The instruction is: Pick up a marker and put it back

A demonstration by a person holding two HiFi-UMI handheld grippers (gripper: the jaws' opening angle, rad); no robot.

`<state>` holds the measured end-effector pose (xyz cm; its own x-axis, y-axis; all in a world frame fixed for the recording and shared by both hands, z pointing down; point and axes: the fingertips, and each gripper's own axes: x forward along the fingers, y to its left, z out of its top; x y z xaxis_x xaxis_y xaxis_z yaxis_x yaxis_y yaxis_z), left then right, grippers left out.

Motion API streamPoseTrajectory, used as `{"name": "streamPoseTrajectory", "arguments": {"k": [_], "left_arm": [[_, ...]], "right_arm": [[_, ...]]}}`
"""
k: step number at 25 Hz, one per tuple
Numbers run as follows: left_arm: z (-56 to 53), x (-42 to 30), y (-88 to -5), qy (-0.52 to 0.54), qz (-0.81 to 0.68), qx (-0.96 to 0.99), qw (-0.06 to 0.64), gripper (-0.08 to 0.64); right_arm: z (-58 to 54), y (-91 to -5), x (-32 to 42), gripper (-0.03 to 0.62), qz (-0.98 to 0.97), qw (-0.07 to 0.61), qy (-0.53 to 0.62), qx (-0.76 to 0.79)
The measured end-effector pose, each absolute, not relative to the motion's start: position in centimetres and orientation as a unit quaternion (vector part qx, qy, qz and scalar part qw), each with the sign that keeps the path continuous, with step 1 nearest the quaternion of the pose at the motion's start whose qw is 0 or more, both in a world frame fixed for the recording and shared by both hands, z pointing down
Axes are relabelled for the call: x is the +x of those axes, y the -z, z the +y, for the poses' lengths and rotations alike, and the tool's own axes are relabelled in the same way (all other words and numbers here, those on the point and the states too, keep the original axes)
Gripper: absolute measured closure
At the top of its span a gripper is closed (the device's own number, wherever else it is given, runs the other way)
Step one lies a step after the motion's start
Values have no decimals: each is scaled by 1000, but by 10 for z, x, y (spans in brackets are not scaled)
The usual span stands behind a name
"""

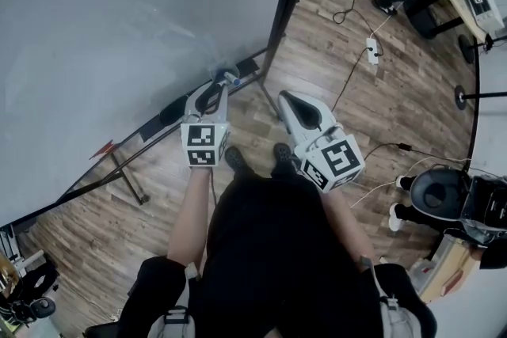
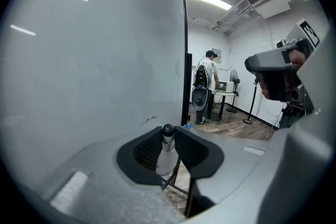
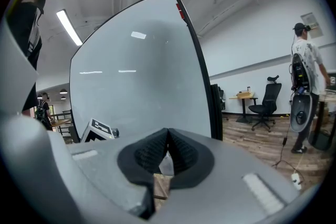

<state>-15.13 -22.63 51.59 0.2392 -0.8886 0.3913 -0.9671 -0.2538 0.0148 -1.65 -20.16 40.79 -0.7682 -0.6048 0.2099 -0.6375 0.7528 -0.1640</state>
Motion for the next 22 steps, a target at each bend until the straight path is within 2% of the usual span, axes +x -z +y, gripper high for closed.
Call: {"name": "streamPoseTrajectory", "arguments": {"k": [22], "left_arm": [[-190,-131,-426,-94,-692,714,51,480]], "right_arm": [[-199,-389,10,591,-964,43,-109,238]]}}
